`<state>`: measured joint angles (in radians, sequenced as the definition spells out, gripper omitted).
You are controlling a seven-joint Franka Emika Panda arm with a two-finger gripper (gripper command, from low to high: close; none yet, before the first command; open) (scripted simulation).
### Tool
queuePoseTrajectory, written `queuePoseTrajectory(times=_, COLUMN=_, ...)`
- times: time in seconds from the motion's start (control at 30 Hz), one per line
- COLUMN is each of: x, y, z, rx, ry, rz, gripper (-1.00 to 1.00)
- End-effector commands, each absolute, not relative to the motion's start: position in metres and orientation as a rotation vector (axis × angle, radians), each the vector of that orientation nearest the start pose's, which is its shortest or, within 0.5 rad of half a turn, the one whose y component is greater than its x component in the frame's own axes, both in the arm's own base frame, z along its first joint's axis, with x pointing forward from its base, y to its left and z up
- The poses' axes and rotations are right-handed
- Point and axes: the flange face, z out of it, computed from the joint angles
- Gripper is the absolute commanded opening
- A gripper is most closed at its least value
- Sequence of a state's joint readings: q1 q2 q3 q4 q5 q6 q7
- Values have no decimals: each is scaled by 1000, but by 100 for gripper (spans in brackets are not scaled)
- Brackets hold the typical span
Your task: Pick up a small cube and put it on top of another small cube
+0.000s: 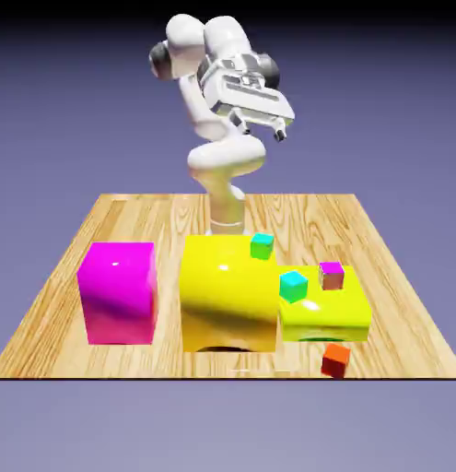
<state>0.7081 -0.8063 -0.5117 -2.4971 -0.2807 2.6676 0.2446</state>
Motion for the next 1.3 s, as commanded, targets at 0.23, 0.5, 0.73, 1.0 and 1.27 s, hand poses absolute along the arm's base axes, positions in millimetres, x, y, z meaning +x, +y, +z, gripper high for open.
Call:
queuePoseTrajectory(times=0.23, x=410, y=14, z=640, rx=-2475, ry=-500, rz=-1141, gripper=0)
queuePoseTrajectory(times=0.5, x=455, y=-1, z=623, rx=-2396, ry=-842, rz=-1055, gripper=0)
queuePoseTrajectory(times=0.73, x=508, y=6, z=573, rx=-2308, ry=-1137, rz=-916, gripper=0)
queuePoseTrajectory(times=1.0, x=568, y=48, z=478, rx=-2167, ry=-1482, rz=-680, gripper=0)
queuePoseTrajectory(times=1.27, x=600, y=123, z=351, rx=-1951, ry=-1830, rz=-361, gripper=0)
